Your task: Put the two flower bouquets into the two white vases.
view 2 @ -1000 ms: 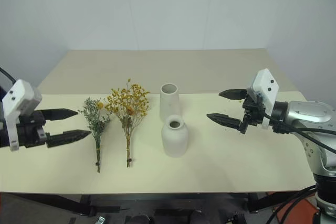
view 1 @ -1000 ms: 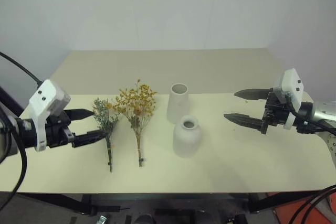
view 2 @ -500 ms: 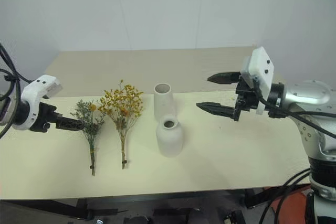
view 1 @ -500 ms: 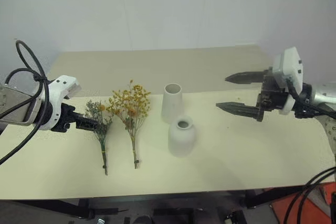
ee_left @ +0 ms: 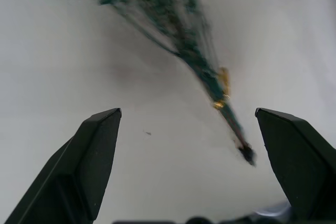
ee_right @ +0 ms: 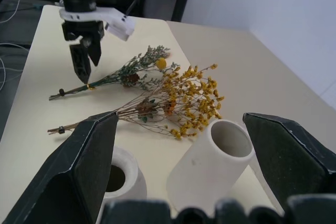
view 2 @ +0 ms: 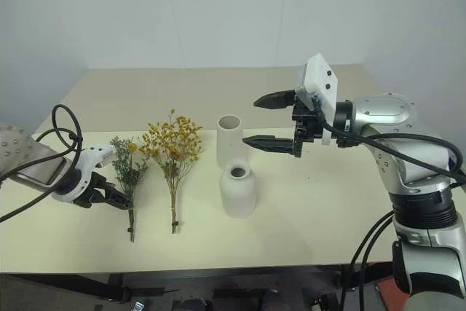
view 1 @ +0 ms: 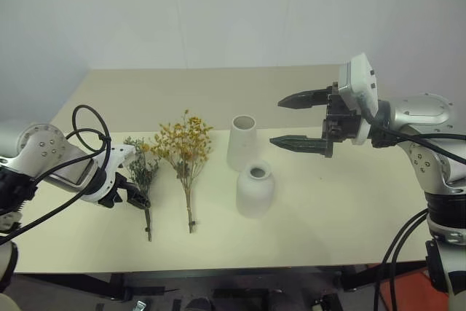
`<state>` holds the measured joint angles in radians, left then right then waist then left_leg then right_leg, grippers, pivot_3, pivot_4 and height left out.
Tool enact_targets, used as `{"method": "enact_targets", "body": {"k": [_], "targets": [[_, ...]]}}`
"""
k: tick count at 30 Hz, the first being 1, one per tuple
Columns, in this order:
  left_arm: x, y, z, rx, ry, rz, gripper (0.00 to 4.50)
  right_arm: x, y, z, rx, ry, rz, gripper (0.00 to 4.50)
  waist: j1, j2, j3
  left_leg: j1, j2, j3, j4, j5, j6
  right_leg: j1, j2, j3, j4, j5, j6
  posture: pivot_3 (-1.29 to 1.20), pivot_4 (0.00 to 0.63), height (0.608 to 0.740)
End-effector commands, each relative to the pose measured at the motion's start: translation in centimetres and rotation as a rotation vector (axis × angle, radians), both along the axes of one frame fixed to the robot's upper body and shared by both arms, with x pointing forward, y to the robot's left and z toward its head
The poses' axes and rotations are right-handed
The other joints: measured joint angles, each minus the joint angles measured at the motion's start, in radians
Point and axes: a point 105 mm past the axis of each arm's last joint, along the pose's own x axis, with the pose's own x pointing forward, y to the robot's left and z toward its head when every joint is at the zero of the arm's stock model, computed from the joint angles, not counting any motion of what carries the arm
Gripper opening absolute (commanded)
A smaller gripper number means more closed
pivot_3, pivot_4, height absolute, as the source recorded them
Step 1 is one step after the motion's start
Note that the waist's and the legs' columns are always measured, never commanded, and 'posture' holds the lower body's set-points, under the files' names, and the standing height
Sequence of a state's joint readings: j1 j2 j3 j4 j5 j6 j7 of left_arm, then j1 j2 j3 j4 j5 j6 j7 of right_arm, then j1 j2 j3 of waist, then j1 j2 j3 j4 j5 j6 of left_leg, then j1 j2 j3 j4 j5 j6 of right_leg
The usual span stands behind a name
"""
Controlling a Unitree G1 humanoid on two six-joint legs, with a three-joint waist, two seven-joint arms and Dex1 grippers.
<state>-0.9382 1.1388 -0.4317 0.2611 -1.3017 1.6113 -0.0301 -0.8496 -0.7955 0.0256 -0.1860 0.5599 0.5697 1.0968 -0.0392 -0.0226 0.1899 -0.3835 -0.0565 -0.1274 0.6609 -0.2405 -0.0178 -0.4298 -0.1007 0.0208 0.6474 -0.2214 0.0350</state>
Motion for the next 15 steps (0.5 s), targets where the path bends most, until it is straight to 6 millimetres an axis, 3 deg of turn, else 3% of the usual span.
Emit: {"method": "enact_targets", "body": {"k": [1,8,15], "targets": [[1.3,-0.2,-0.1,0.032,-0.039,0.045,4.50,-0.7,0.1,1.3,0.017,-0.072,0.024,4.48,0.001,0.000,0.000,0.000,0.000,0.000,0.000,0.000,0.000,0.000,0.000,0.000,0.000,0.000,0.000,0.00,0.150,0.740],[2.6,-1.6,-1.0,0.026,-0.049,0.079,4.50,-1.2,0.2,1.5,0.034,-0.075,0.037,4.48,0.004,0.000,-0.001,0.000,-0.002,0.000,0.000,0.000,0.000,-0.001,-0.002,0.001,0.002,0.000,0.000,0.00,0.150,0.740],[2.4,-1.2,-0.5,0.047,-0.080,0.088,2.55,-1.2,0.0,1.6,0.036,-0.079,0.026,4.50,0.004,0.000,-0.001,0.000,-0.003,0.000,0.000,0.000,-0.001,-0.001,-0.003,0.002,0.002,0.001,0.000,0.00,0.150,0.740]]}}
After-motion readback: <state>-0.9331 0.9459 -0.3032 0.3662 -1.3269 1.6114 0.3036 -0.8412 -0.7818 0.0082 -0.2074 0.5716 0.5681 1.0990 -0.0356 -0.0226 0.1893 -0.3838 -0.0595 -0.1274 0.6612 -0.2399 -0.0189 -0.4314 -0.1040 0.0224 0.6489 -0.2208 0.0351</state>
